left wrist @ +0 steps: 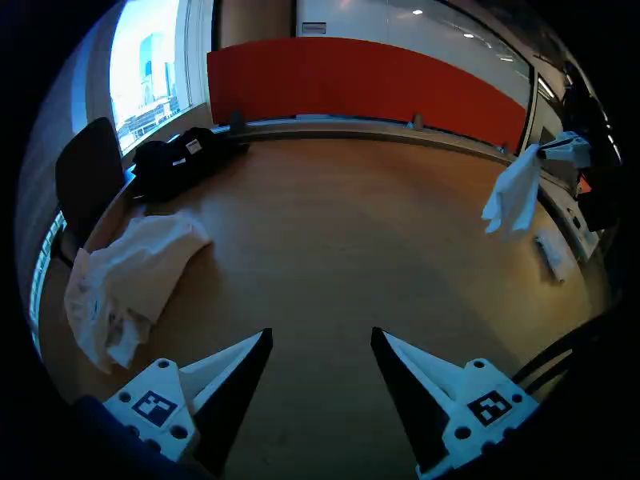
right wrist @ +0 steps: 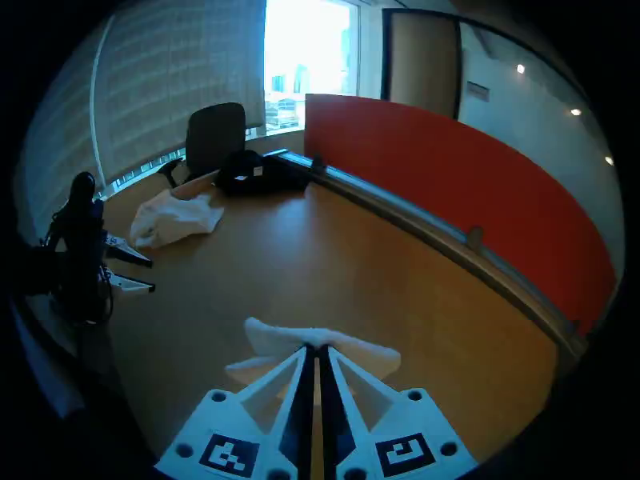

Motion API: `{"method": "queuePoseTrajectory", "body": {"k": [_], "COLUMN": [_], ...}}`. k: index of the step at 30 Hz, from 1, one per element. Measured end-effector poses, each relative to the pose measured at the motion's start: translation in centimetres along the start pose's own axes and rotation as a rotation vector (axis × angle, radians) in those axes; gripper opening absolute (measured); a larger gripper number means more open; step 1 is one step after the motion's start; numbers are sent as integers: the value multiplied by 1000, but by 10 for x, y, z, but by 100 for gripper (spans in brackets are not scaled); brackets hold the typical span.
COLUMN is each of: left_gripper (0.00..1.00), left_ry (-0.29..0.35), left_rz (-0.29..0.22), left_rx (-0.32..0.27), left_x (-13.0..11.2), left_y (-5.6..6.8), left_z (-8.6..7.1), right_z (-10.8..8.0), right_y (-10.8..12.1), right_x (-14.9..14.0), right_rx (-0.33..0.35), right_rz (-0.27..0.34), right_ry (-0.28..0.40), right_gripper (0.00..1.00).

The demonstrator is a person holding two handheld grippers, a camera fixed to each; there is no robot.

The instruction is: Fold towel

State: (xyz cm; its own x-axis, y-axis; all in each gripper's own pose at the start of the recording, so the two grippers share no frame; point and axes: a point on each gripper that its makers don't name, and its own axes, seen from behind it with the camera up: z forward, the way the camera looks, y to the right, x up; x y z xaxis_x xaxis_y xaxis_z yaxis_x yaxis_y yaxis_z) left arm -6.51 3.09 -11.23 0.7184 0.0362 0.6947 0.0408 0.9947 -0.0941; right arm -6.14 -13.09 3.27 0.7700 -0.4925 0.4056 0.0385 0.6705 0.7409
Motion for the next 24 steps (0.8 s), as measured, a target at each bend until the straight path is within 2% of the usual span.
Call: {"method": "queuePoseTrajectory", "body": {"k": [17, 24], "left_gripper": [91, 91], "left_ry": [-15, -20], "left_rz": [18, 27], "left_rx": [13, 13], "left_x": [4, 7], "left_y": [7, 12], "left_z": [4, 8], "right_z": [-60, -80], "right_y": [103, 136], "right_x": [-57, -80], "right_rx": [-137, -183], "right_rz": [66, 106], "right_ry": [-49, -67], "right_gripper": [5, 5]}}
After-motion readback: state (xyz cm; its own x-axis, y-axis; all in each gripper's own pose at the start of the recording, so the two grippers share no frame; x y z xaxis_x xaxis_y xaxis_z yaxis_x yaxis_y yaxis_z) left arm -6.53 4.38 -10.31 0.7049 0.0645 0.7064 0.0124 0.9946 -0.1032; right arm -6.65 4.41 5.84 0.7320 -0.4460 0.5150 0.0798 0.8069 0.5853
